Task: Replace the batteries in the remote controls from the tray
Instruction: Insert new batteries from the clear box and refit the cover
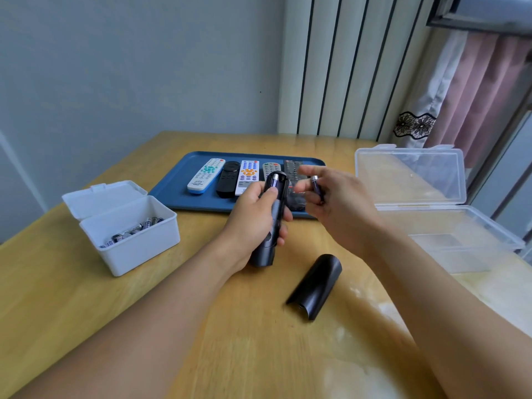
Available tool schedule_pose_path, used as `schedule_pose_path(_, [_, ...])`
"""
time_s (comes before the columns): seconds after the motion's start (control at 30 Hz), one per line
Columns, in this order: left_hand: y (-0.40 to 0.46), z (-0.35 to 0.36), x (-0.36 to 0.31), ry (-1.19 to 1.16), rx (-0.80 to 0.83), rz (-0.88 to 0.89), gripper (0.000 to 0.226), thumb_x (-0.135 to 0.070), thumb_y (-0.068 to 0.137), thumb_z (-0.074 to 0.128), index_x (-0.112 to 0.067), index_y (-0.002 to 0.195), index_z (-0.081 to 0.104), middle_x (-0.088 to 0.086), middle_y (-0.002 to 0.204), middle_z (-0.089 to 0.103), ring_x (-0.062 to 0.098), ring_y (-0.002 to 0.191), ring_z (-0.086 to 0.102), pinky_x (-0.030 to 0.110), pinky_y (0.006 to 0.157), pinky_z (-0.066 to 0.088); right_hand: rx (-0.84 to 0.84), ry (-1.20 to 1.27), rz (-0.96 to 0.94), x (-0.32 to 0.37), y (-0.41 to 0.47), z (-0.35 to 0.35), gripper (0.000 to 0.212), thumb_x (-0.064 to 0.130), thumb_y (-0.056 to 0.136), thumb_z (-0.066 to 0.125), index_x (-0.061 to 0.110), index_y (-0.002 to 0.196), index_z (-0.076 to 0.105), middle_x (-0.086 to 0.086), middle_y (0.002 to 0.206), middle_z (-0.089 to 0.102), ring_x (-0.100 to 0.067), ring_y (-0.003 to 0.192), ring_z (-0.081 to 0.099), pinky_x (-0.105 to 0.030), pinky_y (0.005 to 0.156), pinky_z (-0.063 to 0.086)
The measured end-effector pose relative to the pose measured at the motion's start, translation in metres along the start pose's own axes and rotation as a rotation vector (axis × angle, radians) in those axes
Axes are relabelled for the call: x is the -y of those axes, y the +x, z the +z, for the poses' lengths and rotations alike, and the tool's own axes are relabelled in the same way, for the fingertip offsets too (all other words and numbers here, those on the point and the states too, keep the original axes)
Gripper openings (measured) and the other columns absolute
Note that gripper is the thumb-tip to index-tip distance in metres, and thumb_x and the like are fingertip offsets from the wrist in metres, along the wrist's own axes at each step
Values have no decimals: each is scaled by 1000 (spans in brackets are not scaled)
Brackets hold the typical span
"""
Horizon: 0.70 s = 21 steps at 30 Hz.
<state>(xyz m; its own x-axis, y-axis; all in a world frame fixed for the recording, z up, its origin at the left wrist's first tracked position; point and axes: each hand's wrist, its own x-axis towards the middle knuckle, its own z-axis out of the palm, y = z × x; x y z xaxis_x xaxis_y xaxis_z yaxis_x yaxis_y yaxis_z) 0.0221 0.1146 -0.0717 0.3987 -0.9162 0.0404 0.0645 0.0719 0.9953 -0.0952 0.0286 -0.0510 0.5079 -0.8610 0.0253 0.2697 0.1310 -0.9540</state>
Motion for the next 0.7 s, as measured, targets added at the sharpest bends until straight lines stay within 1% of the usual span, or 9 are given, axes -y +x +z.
schedule_pose_path(0.1, [0,0,-1,-89,-20,-27,33,-27,107,37,2,118,48,8,66,60,20,45,51,25,41,43,68,5,-23,-5,-5,-3,26,-1,105,35,7,115,57,-9,83,65,-13,64,50,-22,56,43])
schedule_pose_path(0.2, [-1,1,-2,-130,-17,-50,40,-30,106,38,5,121,50,9,66,60,21,45,52,26,42,44,64,26,-87,-8,-6,-4,18,0,104,43,8,107,59,-8,88,69,-17,75,64,-25,69,54])
schedule_pose_path(0.3, [0,2,-1,-124,-6,-57,36,-24,104,38,6,120,49,12,70,60,22,46,52,27,43,44,38,-14,-195,-9,-8,-3,12,2,101,51,10,105,60,-6,94,75,-17,89,72,-26,78,57])
schedule_pose_path(0.37, [0,2,0,-133,4,-70,36,-21,102,38,8,120,49,14,71,60,23,46,52,27,43,44,-2,-123,-282,-9,-9,-1,10,6,100,56,14,104,61,-2,98,77,-13,87,69,-25,75,52])
schedule_pose_path(0.47, [0,2,1,-150,33,-66,31,-17,100,37,6,118,49,15,74,59,25,48,52,28,45,44,-35,-147,-321,-6,-11,1,11,9,96,63,14,106,59,-7,98,78,-8,66,61,-28,69,46])
schedule_pose_path(0.5, [-1,3,1,-146,43,-55,28,-15,99,37,3,116,50,16,75,59,25,49,52,29,46,44,-43,-128,-303,-6,-12,2,14,8,95,65,12,106,57,-11,98,77,-9,63,59,-29,69,48])
schedule_pose_path(0.6, [-3,4,0,-83,87,4,14,-9,98,38,-6,106,49,17,79,57,25,52,52,29,46,43,-47,-78,-206,-7,-14,5,26,4,86,74,4,106,56,-24,93,70,-26,74,62,-33,71,56])
schedule_pose_path(0.67, [-5,6,0,-13,114,40,11,-6,97,44,-6,108,46,18,85,56,24,54,52,30,46,44,-52,-85,-180,-8,-15,5,36,3,80,79,2,109,58,-22,86,65,-28,72,64,-33,68,59])
schedule_pose_path(0.7, [-5,7,1,24,123,58,17,-4,96,47,-4,112,45,19,90,56,23,56,52,30,47,45,-64,-94,-175,-6,-16,5,43,2,77,81,2,112,57,-19,81,65,-27,68,64,-32,65,59])
